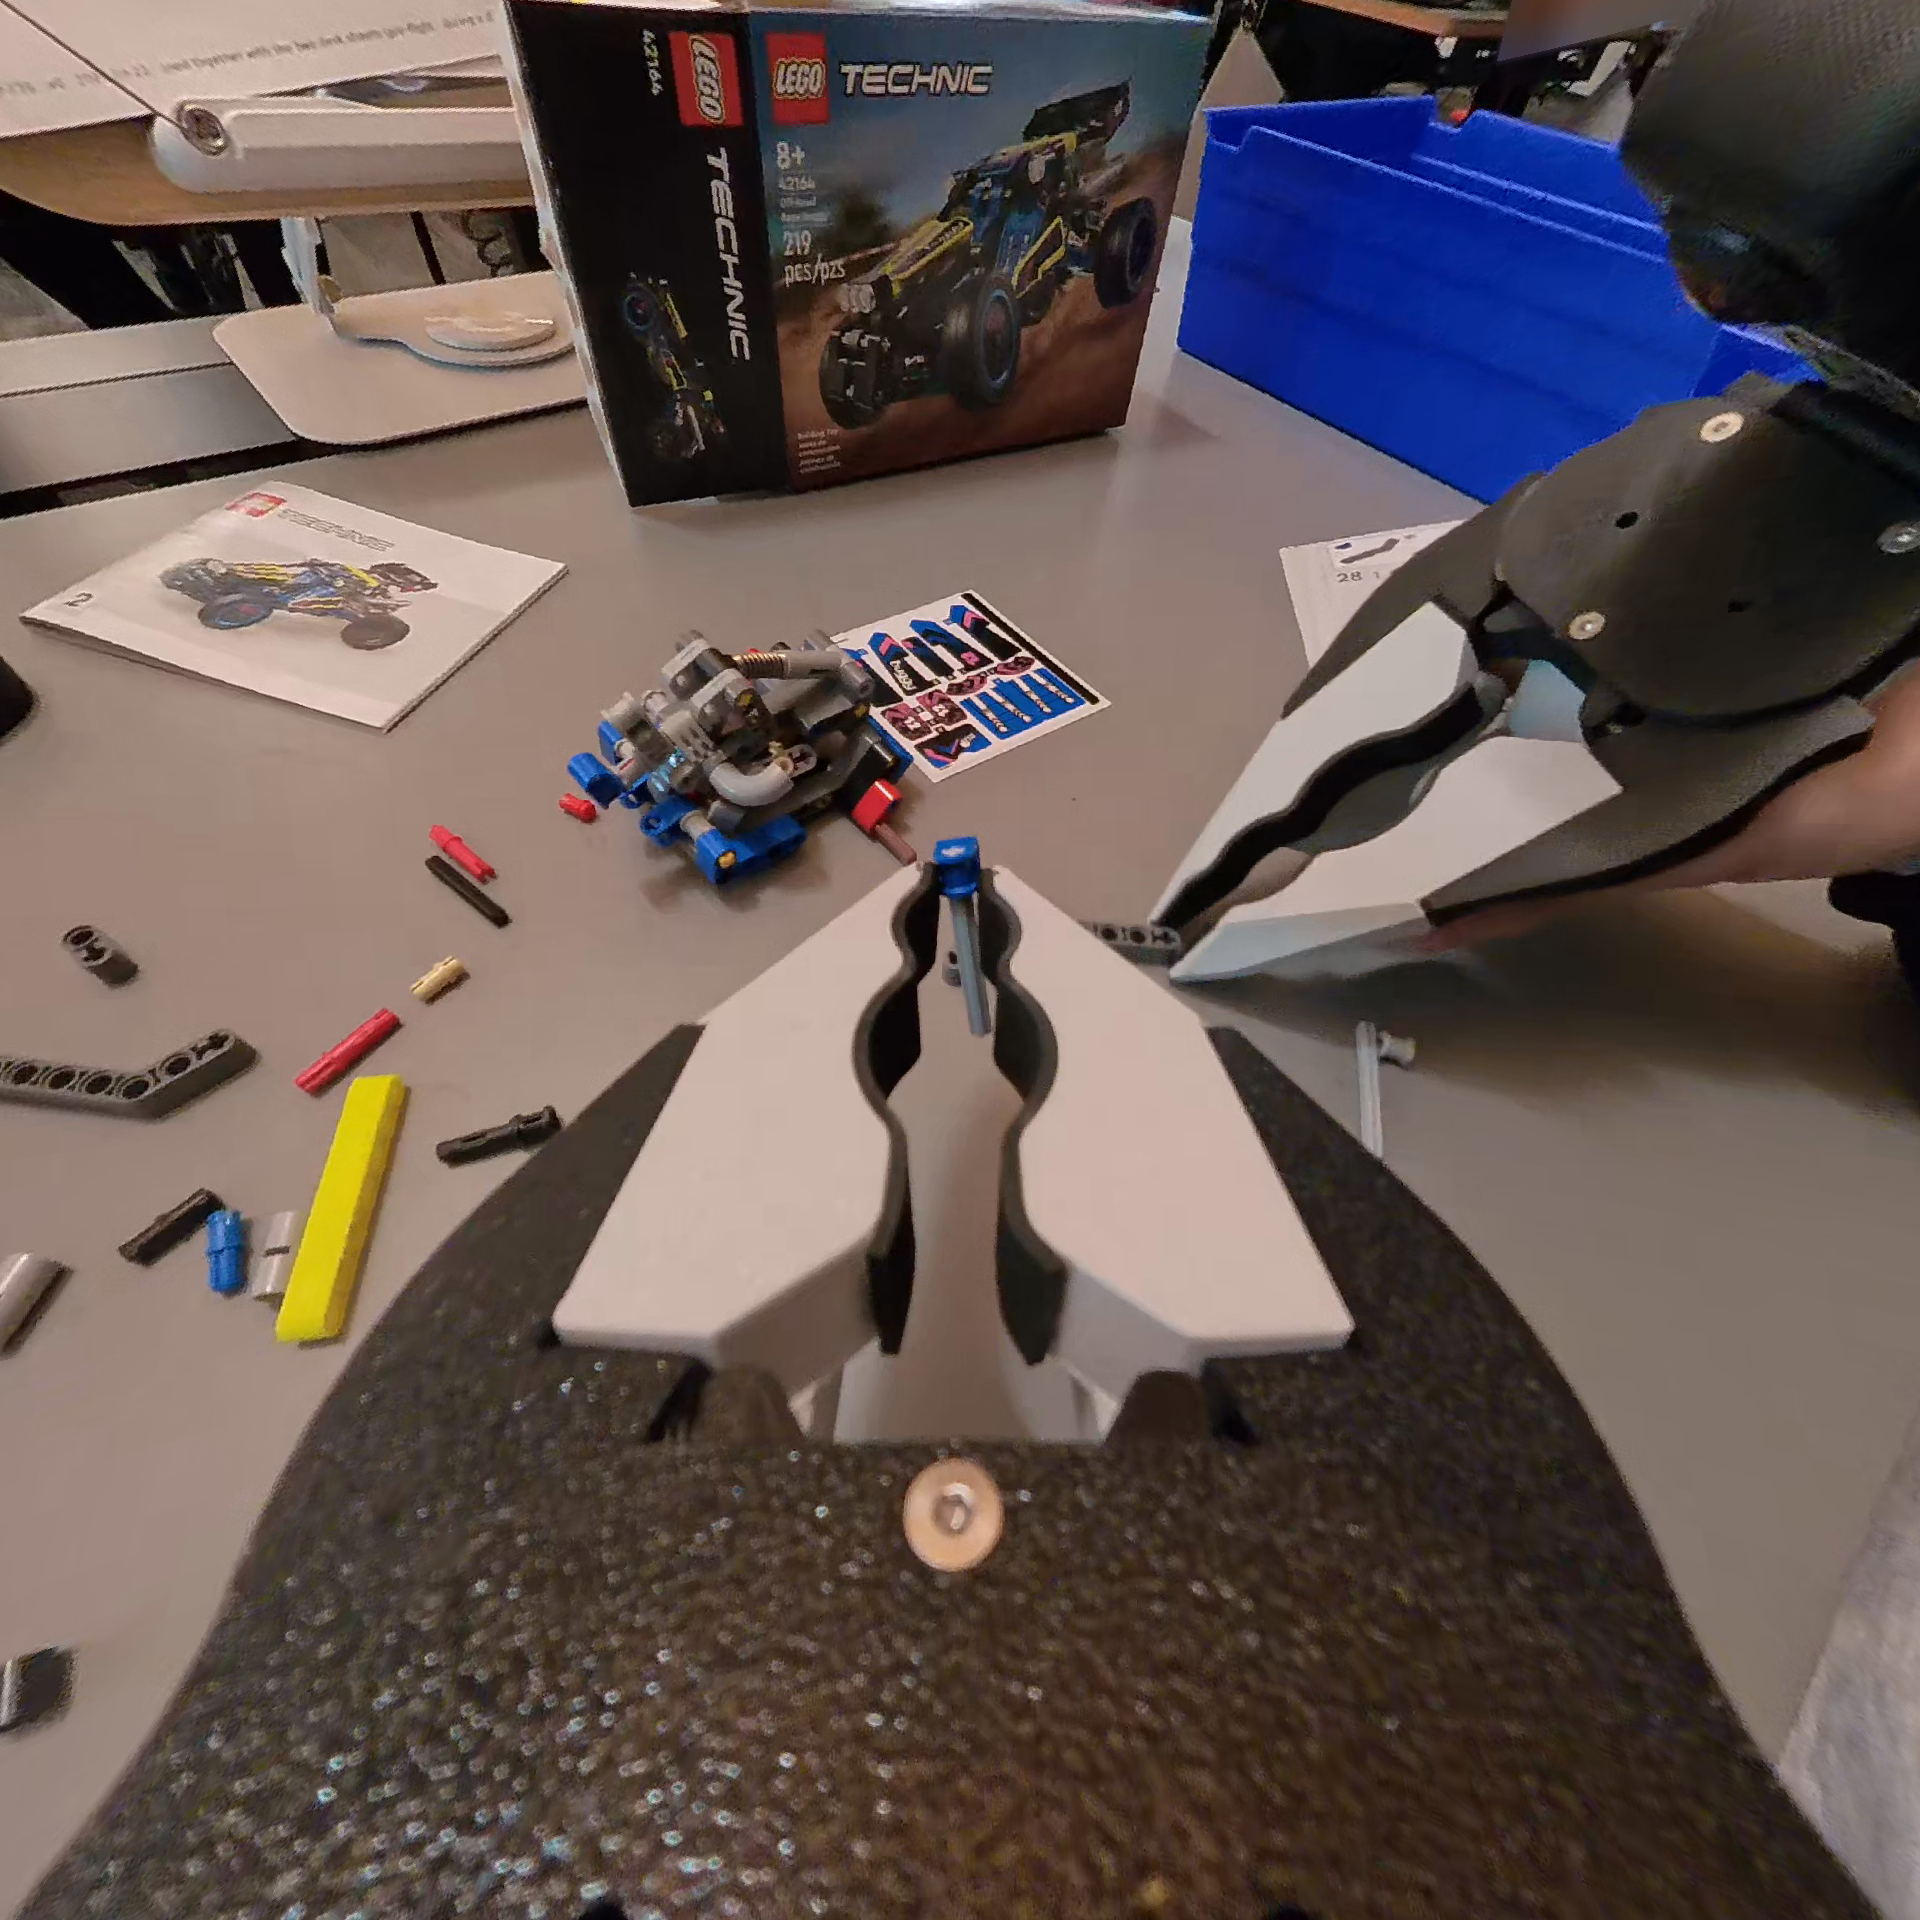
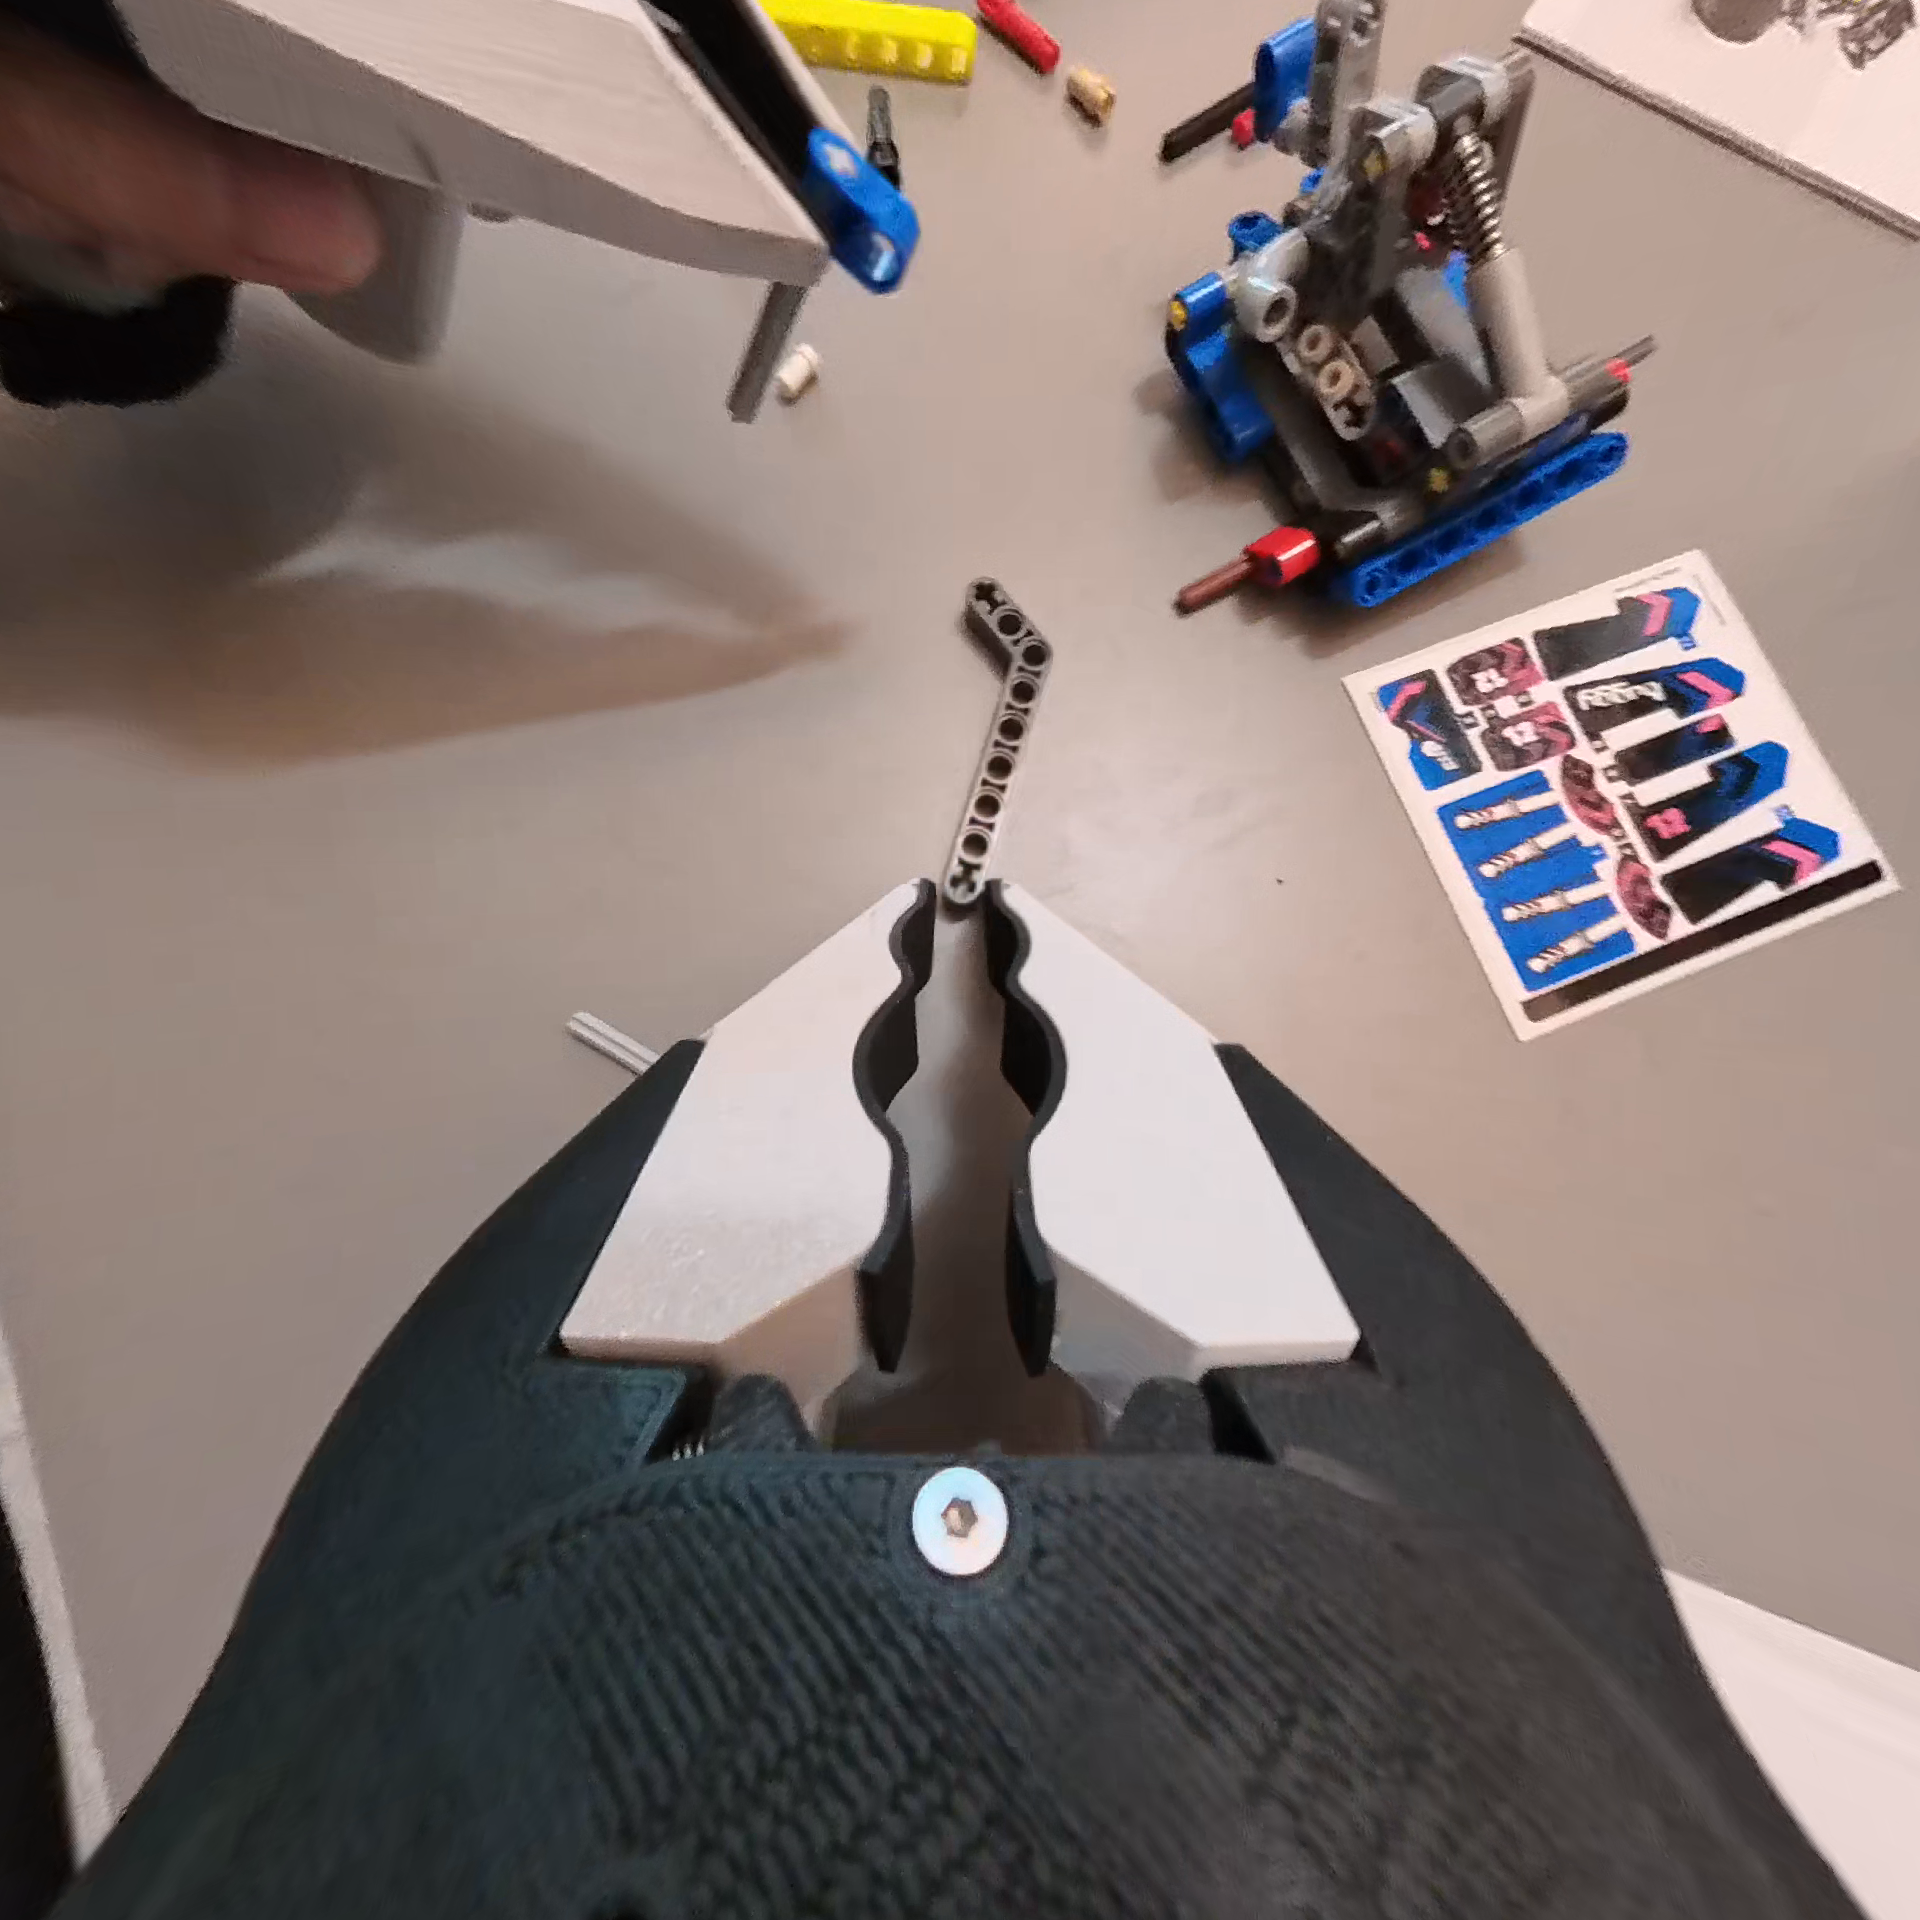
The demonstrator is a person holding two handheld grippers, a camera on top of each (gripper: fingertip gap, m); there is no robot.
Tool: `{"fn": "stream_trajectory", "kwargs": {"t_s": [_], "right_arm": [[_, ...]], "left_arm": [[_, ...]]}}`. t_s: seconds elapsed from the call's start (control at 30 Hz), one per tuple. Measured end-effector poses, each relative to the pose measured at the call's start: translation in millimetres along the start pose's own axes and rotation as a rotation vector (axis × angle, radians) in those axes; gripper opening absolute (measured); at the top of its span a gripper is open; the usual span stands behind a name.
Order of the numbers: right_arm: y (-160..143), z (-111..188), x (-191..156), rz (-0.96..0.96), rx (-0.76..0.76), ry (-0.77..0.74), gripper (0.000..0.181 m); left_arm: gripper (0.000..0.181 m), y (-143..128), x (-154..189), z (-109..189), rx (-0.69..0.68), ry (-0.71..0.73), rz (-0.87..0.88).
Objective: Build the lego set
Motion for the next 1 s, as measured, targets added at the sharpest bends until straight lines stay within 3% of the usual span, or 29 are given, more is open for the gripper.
{"fn": "stream_trajectory", "kwargs": {"t_s": [0.3,0.47,0.67,0.8,1.0], "right_arm": [[21,3,-34,0.089,0.139,0.349,0.019],[28,14,13,0.117,0.272,0.177,0.017],[48,7,23,0.208,0.34,0.351,0.023],[57,3,29,0.239,0.379,0.355,0.005],[55,-8,31,0.41,0.32,0.355,0.002]], "left_arm": [[0.004,2,-9,-8,-0.005,-0.102,0.083],[0.004,11,-8,-13,0.044,-0.172,0.073],[0.004,25,-9,-19,0.152,-0.268,0.111],[0.004,27,-12,-17,0.187,-0.272,0.076],[0.006,22,-15,-10,0.029,-0.285,-0.129]]}}
Point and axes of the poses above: each gripper's, where its closed fingertips meet, z back along the fingers, y out of its top, x = y × z across the jaws, the point moved 9 cm from there along z, back along the fingers, and after that the axes turned 12 degrees about -x, right-handed, at the moved point
